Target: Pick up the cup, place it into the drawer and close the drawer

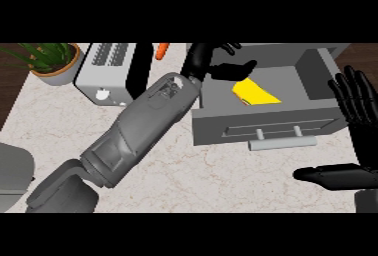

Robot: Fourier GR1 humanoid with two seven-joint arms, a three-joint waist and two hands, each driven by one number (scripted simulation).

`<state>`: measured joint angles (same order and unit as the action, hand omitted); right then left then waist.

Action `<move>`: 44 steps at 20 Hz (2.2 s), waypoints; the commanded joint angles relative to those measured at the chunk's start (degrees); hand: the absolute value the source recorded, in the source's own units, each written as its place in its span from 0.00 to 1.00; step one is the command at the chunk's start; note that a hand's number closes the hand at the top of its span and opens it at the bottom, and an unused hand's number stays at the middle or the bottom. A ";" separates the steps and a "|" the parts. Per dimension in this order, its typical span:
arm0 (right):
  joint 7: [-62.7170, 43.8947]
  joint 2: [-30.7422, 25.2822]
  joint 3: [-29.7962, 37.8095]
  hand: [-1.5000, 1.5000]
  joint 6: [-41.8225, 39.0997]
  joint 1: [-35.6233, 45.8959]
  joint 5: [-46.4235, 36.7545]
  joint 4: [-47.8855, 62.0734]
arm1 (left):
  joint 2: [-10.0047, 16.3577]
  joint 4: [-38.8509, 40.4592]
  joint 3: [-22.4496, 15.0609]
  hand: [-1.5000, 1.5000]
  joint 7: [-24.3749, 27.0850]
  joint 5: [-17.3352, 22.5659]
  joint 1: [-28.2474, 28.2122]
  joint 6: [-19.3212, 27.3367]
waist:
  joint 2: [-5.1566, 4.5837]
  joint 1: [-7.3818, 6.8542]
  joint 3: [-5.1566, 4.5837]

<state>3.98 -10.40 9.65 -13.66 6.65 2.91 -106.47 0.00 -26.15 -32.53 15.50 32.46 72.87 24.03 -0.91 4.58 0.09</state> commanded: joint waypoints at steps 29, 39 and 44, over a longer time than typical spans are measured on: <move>-4.92 -7.49 -4.04 1.00 -10.17 -6.62 -5.37 -11.71 | 9.33 -15.62 2.99 0.00 1.00 6.96 -5.68 2.71 | 1.35 -5.26 -0.12; -2.39 -3.75 -12.14 1.00 -2.44 -1.71 -23.98 -1.80 | 18.88 -34.09 6.27 0.00 -4.00 5.79 -17.58 3.45 | 1.17 -5.90 -0.08; 3.76 -7.48 -16.99 1.00 -0.12 -0.98 -35.78 6.28 | 25.29 -39.84 8.20 0.00 -3.94 8.11 -25.76 -1.96 | 1.02 -6.95 -0.09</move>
<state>3.77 -16.10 -4.12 -15.56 5.27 -25.31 -105.40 21.16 -61.97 -25.80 11.25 39.84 52.62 24.98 0.29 -2.05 -0.01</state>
